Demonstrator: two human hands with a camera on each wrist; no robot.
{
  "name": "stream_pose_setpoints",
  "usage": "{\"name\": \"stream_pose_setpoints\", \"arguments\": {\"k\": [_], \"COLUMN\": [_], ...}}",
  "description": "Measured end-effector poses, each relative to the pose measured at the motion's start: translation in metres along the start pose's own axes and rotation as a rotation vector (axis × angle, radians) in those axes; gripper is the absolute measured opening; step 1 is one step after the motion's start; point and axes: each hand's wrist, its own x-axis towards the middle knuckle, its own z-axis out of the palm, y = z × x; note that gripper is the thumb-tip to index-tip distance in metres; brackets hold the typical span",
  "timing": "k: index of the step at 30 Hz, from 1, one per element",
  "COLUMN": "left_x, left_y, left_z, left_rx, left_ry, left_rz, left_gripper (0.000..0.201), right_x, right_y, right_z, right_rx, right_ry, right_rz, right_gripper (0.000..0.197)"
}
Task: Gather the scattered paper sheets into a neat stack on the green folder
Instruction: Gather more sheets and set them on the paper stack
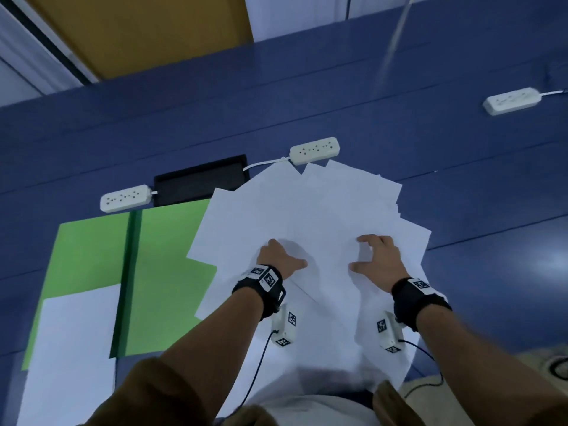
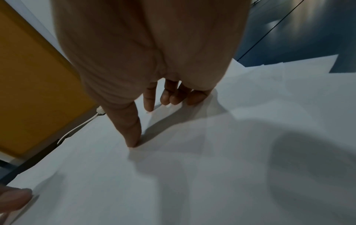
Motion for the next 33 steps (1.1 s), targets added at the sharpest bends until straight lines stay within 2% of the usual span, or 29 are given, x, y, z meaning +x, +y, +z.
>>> {"name": "stream_pose_setpoints", "arguments": {"k": [4, 6, 9, 15, 19, 22, 27, 31, 33], "left_x": [-0.004, -0.004, -0.001, 0.001, 0.004, 0.007, 0.019, 0.027, 0.030], "left_y": [0.010, 0.012, 0.012, 0.012, 0.008, 0.011, 0.020, 0.027, 0.028], "left_z": [0.001, 0.001, 0.002, 0.000, 0.003, -0.002, -0.016, -0.021, -0.017], "left_rx": [0.168, 0.162, 0.037, 0.122, -0.054, -0.096, 0.037, 0.117, 0.122], "left_ry": [0.138, 0.117, 0.039, 0.077, 0.094, 0.057, 0.051, 0.021, 0.003], "left_rz": [-0.028, -0.040, -0.073, -0.062, 0.038, 0.050, -0.017, -0.089, -0.093], "left_gripper": [0.103, 0.110, 0.120, 0.099, 0.110, 0.112, 0.114, 0.108, 0.113], "right_x": [0.004, 0.006, 0.008, 0.013, 0.014, 0.014, 0.014, 0.015, 0.015], "right_y": [0.002, 0.003, 0.004, 0.007, 0.006, 0.006, 0.007, 0.008, 0.008], "right_z": [0.000, 0.000, 0.002, 0.003, 0.003, 0.003, 0.003, 0.003, 0.003], "right_rx": [-0.022, -0.034, -0.044, -0.059, -0.066, -0.071, -0.067, -0.061, -0.051], "right_ry": [-0.015, -0.012, -0.003, 0.002, -0.005, -0.006, -0.006, -0.007, -0.012], "right_rz": [-0.001, 0.004, 0.004, 0.003, 0.000, 0.006, 0.003, 0.004, 0.001], "right_gripper": [0.068, 0.069, 0.070, 0.071, 0.069, 0.069, 0.068, 0.068, 0.068]}}
